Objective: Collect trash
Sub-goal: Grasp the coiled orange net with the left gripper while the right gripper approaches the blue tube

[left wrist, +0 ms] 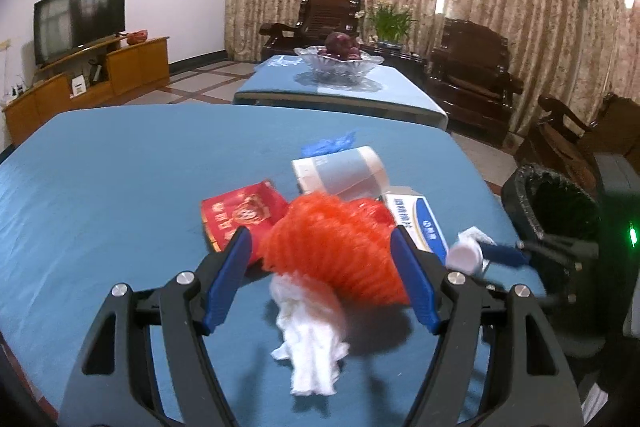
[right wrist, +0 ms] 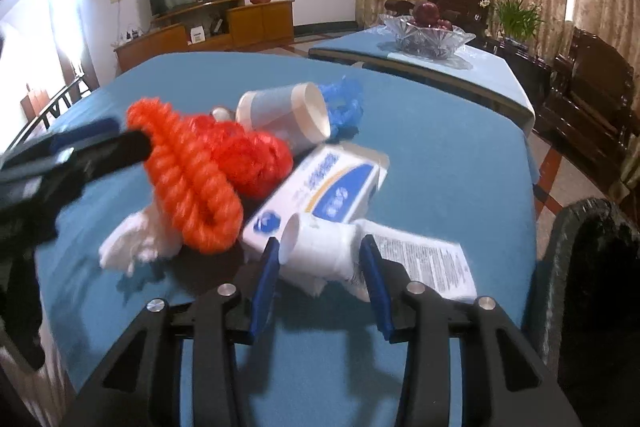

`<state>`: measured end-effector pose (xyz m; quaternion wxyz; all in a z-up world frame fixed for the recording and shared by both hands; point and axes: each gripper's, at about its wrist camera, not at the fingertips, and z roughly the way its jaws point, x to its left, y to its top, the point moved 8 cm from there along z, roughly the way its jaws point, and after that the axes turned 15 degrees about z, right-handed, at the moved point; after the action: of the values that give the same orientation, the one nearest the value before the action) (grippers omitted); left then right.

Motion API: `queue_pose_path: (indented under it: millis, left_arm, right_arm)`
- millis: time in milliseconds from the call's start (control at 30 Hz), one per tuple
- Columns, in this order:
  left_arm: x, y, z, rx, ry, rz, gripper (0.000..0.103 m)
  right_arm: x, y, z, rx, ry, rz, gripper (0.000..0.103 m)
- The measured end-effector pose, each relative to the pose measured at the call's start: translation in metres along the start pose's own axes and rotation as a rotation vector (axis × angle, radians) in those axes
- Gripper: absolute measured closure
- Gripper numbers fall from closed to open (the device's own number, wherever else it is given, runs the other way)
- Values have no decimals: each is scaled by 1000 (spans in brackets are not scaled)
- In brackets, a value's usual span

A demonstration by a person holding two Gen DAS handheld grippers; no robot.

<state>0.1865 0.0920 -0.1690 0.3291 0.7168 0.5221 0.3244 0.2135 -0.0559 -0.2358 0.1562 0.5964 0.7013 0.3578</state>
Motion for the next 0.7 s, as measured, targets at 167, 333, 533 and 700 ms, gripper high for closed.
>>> queue_pose_path:
  millis: [167,333,533,700]
  left_arm:
    - [-7,-2,17,31,-7,-9,32]
    - [-5,-6,27,52,-12,-58,51]
    - [-4,-7,14,33,15,-58,75]
    - [-9,-3,-9,-9,2,-51,93]
  right_arm:
    - [-10,-28,-7,67,-36,-27,59]
    - [-25,-39,-19,96,-74,15,59]
    - [-31,-35,-28,97,-83,83,47]
    - [-36,-34,-31,109,-84,140,38]
